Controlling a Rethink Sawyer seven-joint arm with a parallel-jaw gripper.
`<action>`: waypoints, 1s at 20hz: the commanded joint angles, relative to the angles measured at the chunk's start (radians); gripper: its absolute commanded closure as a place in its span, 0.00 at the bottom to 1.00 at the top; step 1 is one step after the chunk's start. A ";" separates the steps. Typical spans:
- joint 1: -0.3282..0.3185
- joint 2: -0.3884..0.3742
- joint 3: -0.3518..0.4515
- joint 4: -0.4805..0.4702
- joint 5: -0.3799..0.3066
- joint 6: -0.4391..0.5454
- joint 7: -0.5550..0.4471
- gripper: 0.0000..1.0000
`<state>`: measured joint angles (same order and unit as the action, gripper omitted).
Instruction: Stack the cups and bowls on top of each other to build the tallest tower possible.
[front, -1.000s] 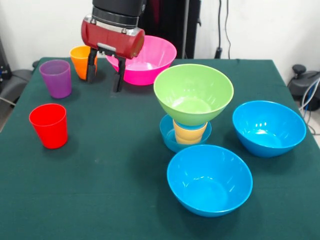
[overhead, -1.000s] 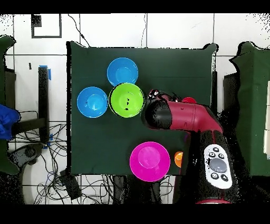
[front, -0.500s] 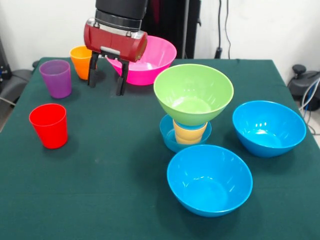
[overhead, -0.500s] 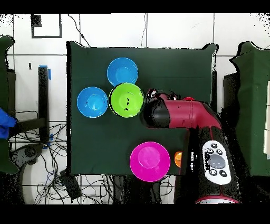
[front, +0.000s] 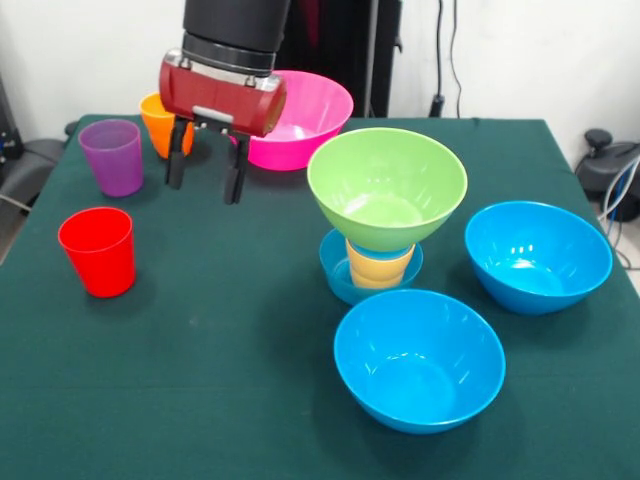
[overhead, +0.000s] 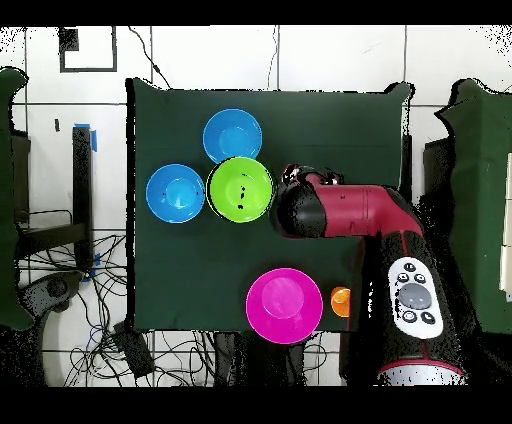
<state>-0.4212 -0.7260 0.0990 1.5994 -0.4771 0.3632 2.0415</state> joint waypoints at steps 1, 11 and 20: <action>-0.054 0.082 0.139 -0.064 -0.099 0.019 -0.194 0.00; -0.094 0.091 0.181 -0.073 -0.126 0.036 -0.200 0.00; -0.122 0.125 0.190 -0.082 -0.155 0.021 -0.196 0.00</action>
<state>-0.5317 -0.6848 0.1766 1.5567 -0.5383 0.3632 2.0415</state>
